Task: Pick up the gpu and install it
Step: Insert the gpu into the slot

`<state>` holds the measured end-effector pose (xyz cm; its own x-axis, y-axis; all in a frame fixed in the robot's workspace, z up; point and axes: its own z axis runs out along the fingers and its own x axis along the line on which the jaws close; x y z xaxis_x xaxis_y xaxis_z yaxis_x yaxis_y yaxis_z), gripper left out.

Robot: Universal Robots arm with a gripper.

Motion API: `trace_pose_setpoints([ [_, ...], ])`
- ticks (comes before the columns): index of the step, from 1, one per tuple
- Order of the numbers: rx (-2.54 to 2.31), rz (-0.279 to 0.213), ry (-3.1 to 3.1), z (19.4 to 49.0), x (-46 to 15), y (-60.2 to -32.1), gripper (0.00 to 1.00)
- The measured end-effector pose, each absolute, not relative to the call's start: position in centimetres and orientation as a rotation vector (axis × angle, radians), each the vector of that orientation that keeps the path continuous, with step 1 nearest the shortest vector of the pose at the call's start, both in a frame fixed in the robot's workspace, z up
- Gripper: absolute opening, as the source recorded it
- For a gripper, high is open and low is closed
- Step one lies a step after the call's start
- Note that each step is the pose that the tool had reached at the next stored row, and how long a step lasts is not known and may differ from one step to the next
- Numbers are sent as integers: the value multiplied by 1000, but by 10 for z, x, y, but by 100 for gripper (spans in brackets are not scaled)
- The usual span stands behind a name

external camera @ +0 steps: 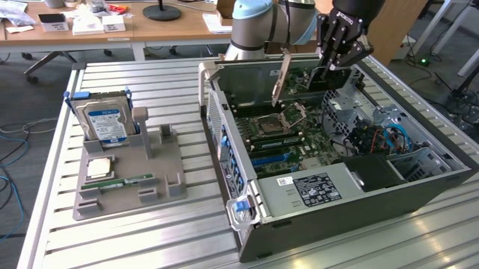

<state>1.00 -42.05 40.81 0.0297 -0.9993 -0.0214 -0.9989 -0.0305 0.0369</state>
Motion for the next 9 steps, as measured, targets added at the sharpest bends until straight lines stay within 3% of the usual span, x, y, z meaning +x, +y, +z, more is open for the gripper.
trace_pose_setpoints([
  [9, 2246, -64, -2179, 402, 9, -419, 26],
])
